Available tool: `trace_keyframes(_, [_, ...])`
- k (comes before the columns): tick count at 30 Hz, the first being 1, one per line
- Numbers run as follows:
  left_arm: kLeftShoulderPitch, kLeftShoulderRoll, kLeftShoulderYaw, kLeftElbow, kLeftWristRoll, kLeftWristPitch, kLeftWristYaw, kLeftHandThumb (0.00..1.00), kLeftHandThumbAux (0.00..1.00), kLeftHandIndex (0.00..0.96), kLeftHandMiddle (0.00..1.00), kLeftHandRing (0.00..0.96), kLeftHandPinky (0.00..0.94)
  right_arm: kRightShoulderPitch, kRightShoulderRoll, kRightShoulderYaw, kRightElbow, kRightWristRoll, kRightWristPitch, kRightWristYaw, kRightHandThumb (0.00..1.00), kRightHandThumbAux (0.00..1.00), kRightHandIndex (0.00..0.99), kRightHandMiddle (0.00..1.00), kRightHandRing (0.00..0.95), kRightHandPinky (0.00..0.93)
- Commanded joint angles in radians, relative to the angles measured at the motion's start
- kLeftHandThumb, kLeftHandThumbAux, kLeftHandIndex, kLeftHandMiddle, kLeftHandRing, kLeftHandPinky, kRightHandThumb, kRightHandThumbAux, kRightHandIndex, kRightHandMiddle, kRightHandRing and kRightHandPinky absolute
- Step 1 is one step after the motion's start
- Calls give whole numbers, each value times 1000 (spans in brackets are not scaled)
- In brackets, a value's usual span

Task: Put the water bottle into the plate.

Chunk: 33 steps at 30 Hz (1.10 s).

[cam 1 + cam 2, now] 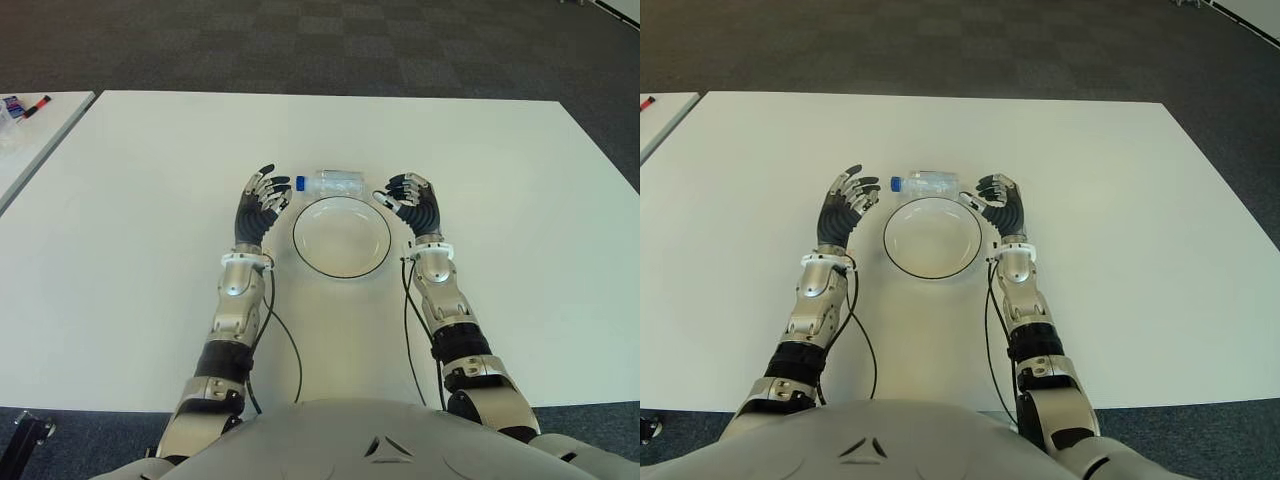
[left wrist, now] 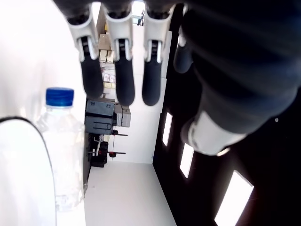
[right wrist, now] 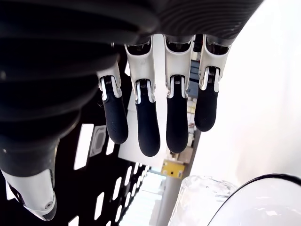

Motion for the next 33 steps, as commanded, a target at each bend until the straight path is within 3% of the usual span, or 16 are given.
trace_keyframes(1, [32,-44,-6,-32,-4,50,23,384,772,180,315,319,334,44,19,4,-53,16,62,18,940,673,390,468,443,342])
trace_keyframes(5, [41,-43,-1,-42,-8,76,31,384,777,175,292,295,309,68,27,8,-80,14,93,32,851,691,386,458,334,288])
trace_keyframes(9, [40,-45,9,-27,-18,94,39,391,784,166,263,265,280,67,31,11,-57,22,121,58,717,723,395,270,234,216])
trace_keyframes(10, [38,-46,13,-20,-20,96,42,394,785,159,254,256,271,62,33,11,-45,25,125,64,597,726,303,232,205,191])
trace_keyframes(12, [35,-47,19,-7,-23,99,48,398,787,151,244,246,261,39,37,5,7,33,122,71,484,732,217,193,174,167])
trace_keyframes(16, [26,-53,33,26,-23,102,70,405,788,135,222,222,240,13,40,-12,61,64,128,97,361,743,126,132,123,143])
trace_keyframes(24, [20,-47,37,63,-11,90,91,367,795,106,187,188,212,17,41,-30,72,114,145,140,263,748,79,81,81,121])
trace_keyframes(33, [17,-43,36,79,-13,86,89,329,807,98,170,170,199,25,55,-51,67,152,152,165,233,729,50,54,58,104])
